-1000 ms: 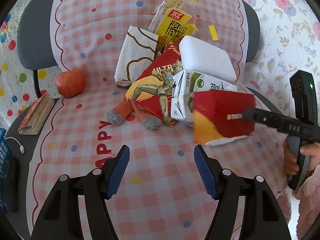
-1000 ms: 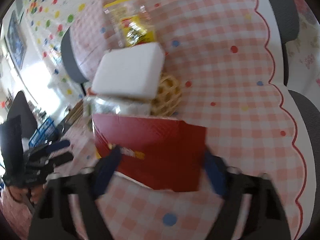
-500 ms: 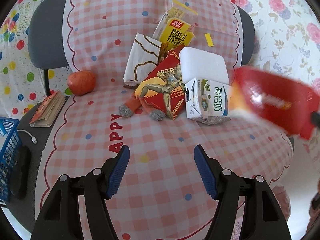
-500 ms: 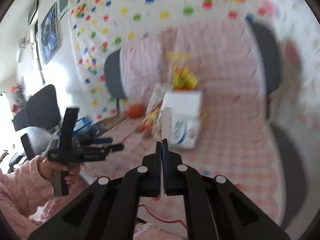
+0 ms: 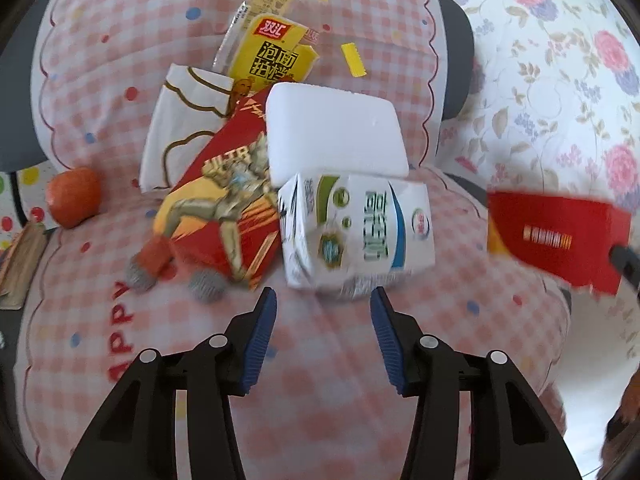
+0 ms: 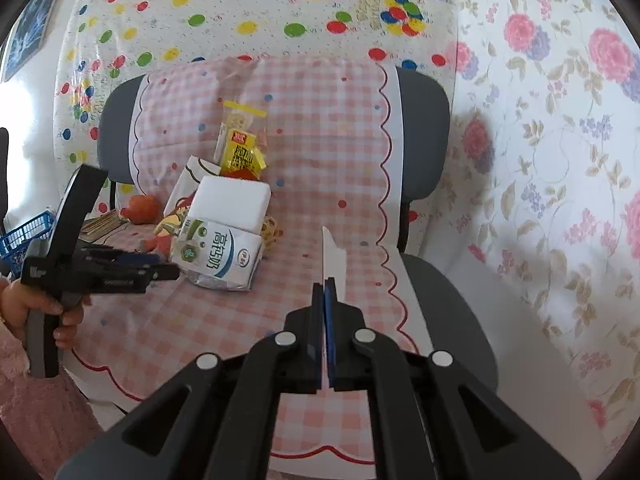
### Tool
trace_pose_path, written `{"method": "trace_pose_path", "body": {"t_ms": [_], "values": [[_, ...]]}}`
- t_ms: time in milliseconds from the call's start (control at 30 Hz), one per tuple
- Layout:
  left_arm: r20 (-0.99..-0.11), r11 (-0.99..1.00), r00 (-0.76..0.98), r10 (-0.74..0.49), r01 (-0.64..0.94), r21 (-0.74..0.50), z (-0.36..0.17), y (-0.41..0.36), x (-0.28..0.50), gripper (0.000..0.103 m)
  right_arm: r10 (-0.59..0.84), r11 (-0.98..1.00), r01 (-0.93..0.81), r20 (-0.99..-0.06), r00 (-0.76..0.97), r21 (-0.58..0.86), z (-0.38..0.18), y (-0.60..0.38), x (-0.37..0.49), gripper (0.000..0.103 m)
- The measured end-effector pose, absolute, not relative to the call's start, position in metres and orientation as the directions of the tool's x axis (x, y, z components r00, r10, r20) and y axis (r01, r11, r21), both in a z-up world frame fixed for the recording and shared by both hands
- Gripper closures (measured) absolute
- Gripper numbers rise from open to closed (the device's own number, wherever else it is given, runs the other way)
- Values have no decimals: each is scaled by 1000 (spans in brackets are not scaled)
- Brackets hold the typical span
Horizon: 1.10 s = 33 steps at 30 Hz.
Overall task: Collect trash
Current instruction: 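Grasp the white milk carton with the left gripper while the right gripper holds the red box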
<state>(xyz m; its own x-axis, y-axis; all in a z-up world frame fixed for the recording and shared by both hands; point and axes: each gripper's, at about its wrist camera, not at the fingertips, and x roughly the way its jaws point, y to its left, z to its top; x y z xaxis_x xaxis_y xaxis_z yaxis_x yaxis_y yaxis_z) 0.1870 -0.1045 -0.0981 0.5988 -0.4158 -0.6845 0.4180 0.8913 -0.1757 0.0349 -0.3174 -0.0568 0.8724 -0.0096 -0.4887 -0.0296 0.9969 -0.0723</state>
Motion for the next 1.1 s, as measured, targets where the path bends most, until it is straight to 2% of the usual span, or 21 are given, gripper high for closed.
{"method": "trace_pose_path", "body": {"t_ms": [100, 200, 267, 400, 433, 500, 533, 633, 800, 833, 933, 1033, 1067, 1100], "values": [[-698, 884, 577, -425, 432, -181, -101, -112, 199, 53, 25, 999, -44, -490, 872, -28, -62, -319, 42, 102], [-718, 858, 531, -450, 481, -182, -104, -125, 202, 58, 32, 999, -44, -487, 873, -14, -63, -317, 49, 102], [-723, 811, 466, -509, 542, -221, -105, -135, 195, 61, 39, 999, -42, -483, 875, 4, -62, -319, 51, 102], [-718, 687, 323, -617, 667, -290, -103, -160, 166, 61, 57, 998, -39, -489, 870, 48, -63, -328, 52, 102], [-716, 660, 305, -628, 696, -283, -101, -169, 156, 57, 55, 998, -31, -490, 870, 57, -63, -331, 51, 102], [-718, 672, 340, -608, 701, -237, -98, -173, 148, 36, 52, 997, -19, -492, 869, 73, -63, -338, 48, 102], [-715, 706, 393, -578, 680, -198, -95, -172, 147, 13, 56, 996, -16, -492, 869, 85, -63, -341, 45, 102], [-697, 769, 487, -527, 623, -146, -92, -162, 154, 13, 61, 994, -10, -492, 868, 106, -63, -348, 40, 102], [-713, 789, 456, -532, 574, -221, -103, -157, 187, 19, 74, 990, -3, -489, 869, 143, -67, -355, 38, 102], [-721, 777, 432, -542, 585, -233, -105, -157, 190, 33, 74, 989, -2, -488, 869, 147, -67, -355, 39, 102], [-699, 708, 341, -628, 624, -331, -110, -174, 193, 43, 68, 990, 2, -486, 871, 142, -67, -357, 39, 102], [-673, 619, 263, -691, 696, -363, -110, -197, 180, 44, 56, 990, 13, -486, 872, 139, -67, -363, 39, 102], [-675, 617, 272, -686, 709, -342, -109, -203, 176, 41, 53, 990, 17, -486, 872, 140, -67, -365, 39, 102], [-686, 640, 302, -662, 705, -307, -108, -205, 173, 32, 51, 989, 23, -487, 872, 145, -67, -369, 38, 102]]}}
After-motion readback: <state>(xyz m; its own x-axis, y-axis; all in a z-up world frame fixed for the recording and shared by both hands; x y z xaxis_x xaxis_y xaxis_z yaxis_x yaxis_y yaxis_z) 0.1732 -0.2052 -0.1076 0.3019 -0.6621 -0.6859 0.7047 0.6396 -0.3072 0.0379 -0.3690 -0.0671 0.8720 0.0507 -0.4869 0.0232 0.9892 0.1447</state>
